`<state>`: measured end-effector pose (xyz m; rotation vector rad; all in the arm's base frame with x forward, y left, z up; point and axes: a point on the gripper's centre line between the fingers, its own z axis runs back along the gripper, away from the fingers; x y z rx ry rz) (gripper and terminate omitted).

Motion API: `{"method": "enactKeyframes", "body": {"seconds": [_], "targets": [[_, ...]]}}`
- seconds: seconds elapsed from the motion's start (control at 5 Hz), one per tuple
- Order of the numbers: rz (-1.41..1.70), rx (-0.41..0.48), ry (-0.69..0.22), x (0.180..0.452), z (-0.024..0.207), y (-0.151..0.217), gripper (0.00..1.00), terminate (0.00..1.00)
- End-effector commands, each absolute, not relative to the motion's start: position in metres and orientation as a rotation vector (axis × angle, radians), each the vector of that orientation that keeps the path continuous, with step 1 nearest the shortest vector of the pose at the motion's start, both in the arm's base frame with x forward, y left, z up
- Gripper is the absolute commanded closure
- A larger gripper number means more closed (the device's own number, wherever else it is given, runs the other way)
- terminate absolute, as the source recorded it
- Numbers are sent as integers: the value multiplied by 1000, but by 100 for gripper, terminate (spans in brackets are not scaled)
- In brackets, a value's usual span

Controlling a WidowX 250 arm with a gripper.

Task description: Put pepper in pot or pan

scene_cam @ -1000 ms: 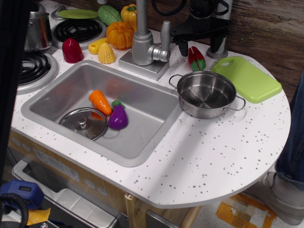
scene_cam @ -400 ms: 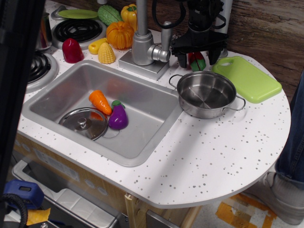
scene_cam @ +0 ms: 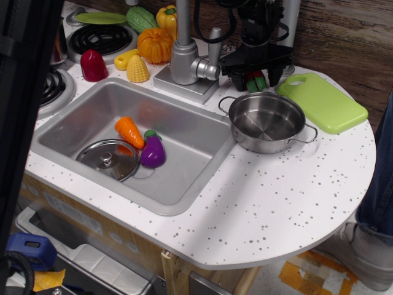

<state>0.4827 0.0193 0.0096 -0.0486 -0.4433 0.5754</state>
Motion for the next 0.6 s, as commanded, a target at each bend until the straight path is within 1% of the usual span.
{"method": "enactKeyframes", "body": {"seconds": [0.0, 0.2, 0.4], "targets": [[588, -16, -505, 492, 43, 26, 100, 0], [578, 48, -513, 492, 71, 23, 100, 0], [593, 112, -512, 484, 99, 17, 100, 0]]}}
